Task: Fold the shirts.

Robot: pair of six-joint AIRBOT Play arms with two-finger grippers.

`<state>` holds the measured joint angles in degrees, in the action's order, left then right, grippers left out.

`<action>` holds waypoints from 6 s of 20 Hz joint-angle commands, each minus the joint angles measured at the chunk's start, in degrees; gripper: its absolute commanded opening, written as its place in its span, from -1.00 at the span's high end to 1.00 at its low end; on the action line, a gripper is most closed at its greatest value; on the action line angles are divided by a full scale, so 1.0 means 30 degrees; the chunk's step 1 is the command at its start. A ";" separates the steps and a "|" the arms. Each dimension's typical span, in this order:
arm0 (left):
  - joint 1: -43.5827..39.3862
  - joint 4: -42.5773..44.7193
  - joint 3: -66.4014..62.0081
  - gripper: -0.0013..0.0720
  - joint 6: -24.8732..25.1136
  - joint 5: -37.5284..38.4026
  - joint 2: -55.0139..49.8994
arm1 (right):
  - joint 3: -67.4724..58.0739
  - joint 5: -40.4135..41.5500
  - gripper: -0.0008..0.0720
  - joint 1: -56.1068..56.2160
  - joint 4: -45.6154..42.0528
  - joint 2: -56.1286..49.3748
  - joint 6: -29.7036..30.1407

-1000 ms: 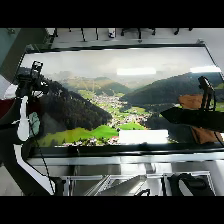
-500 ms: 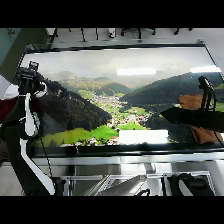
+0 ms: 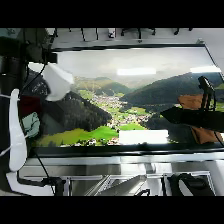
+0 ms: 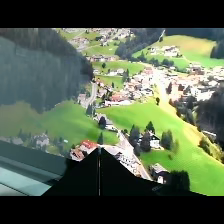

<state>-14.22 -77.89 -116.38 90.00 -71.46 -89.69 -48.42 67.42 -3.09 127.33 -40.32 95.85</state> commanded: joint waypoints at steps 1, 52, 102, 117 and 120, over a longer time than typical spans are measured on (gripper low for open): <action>-0.3111 -0.5289 0.1413 0.93 -0.0474 -0.3424 0.3053 | 0.0007 0.0036 0.92 -0.0007 0.0087 0.0015 0.0058; -0.2237 -1.4367 2.5602 0.93 -0.0153 1.1089 1.1766 | -0.9712 -0.5661 0.93 0.4539 0.4328 -1.8833 0.2353; 0.6987 -1.2794 2.1770 -0.96 -0.0233 -0.1071 0.8160 | -0.6040 -0.0401 -0.47 -0.6113 0.2280 -1.4564 0.5792; 0.1086 -1.5380 2.5755 -0.59 -0.1297 0.8874 0.4561 | -0.6047 -0.1705 -0.46 -0.3708 0.3147 -1.8717 0.5778; 0.1005 -1.5380 2.4924 0.76 -0.0721 0.8714 0.4022 | -0.6054 -0.1800 -0.46 -0.3614 0.3147 -1.9125 0.5778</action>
<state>-10.74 -124.11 -39.09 86.80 -45.47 -75.29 -66.59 62.63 -14.46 136.77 -96.49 113.21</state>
